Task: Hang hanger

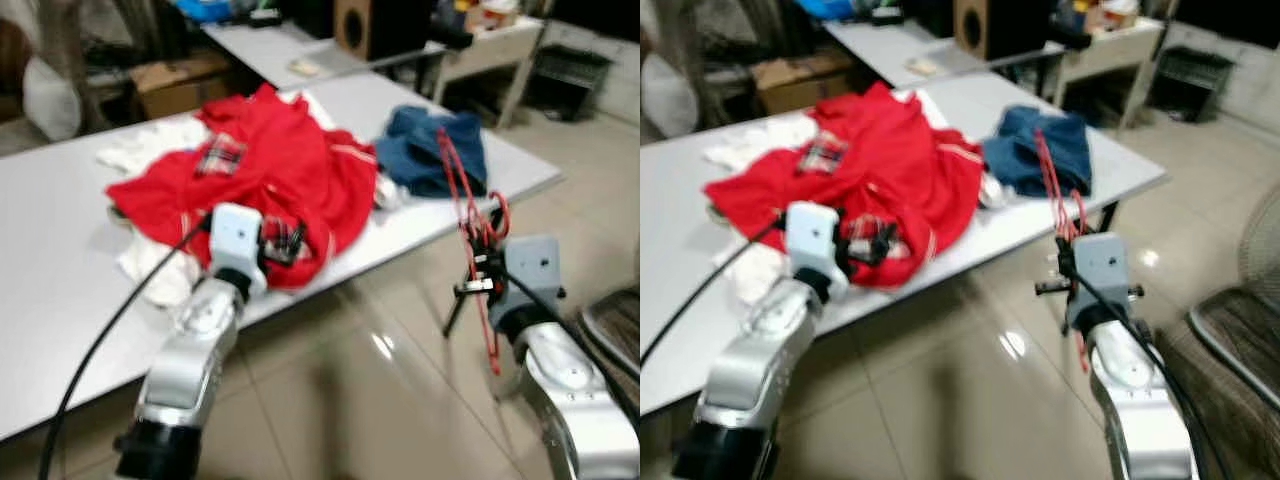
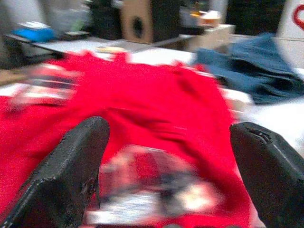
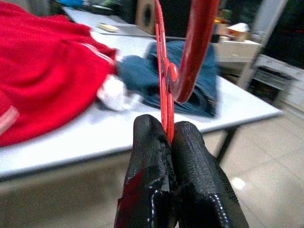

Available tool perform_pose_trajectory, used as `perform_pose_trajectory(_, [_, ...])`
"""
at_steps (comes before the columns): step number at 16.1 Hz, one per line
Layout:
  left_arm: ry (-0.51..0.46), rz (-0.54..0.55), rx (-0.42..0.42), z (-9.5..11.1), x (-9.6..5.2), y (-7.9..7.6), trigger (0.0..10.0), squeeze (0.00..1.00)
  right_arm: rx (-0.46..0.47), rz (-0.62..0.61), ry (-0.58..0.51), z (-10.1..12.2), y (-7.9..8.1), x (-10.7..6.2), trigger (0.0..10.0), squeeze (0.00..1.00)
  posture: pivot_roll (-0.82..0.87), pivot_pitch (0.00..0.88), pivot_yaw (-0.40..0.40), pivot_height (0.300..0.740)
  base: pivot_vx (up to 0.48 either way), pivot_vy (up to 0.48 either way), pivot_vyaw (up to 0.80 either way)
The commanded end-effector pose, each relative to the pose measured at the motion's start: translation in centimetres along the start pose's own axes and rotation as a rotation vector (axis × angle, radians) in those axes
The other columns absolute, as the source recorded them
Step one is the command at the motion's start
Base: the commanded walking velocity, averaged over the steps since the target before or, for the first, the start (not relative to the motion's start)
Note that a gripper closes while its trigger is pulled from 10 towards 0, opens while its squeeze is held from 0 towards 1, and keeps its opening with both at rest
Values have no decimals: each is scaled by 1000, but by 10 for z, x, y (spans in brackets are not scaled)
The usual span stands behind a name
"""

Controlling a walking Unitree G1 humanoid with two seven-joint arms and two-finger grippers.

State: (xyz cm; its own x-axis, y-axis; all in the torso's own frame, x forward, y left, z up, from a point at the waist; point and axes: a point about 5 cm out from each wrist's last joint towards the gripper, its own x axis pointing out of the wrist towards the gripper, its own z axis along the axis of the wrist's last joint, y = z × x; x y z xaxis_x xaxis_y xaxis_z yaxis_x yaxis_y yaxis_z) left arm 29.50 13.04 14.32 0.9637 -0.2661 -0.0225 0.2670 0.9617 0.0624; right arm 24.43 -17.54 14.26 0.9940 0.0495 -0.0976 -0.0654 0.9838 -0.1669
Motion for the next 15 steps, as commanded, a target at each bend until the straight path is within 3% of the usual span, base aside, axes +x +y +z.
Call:
perform_pose_trajectory(1, [-7,59,27,2,-2,13,10000,1000,33,48,-40,7,9,1,10000,0,-113,0,20,740,356,0,0])
perform_pose_trajectory(3, [-5,94,58,3,-2,19,10000,1000,60,133,-57,10,18,-1,10000,0,-112,0,21,740,319,0,0])
perform_pose_trajectory(5, [-20,111,55,4,-1,23,10000,976,12,186,-94,15,23,-4,10000,0,-110,0,26,740,0,0,0])
perform_pose_trajectory(7, [-18,100,86,5,1,26,10000,682,-1,214,-48,10,27,-3,10000,0,-109,0,31,740,0,0,0])
perform_pose_trajectory(8, [2,76,125,4,3,28,10000,494,-24,230,-75,12,28,-3,10000,0,-107,0,36,740,0,0,0])
perform_pose_trajectory(9, [17,66,149,2,4,30,10000,494,-17,236,-93,14,28,-3,10000,0,-108,0,37,740,0,0,0])
perform_pose_trajectory(10, [56,50,198,-2,6,34,10000,251,-22,257,-112,15,28,-4,10000,0,-108,0,43,740,0,0,0])
perform_pose_trajectory(11, [81,43,226,-4,7,38,8980,165,-44,278,-124,16,26,-5,10000,0,-107,0,47,740,0,0,0])
perform_pose_trajectory(12, [91,22,246,-5,7,38,4784,82,-48,288,-122,15,24,-6,10000,0,-106,0,47,740,0,0,0])
perform_pose_trajectory(13, [94,13,250,-5,7,39,4392,59,-52,293,-122,15,23,-6,10000,0,-106,0,46,740,0,0,0])
perform_pose_trajectory(14, [107,-31,259,-8,9,37,2275,0,-42,325,-121,16,23,-7,10000,0,-105,0,46,740,0,0,0])
perform_pose_trajectory(15, [118,-64,266,-10,11,35,2353,0,-35,366,-124,16,23,-9,10000,0,-105,0,44,740,0,0,0])
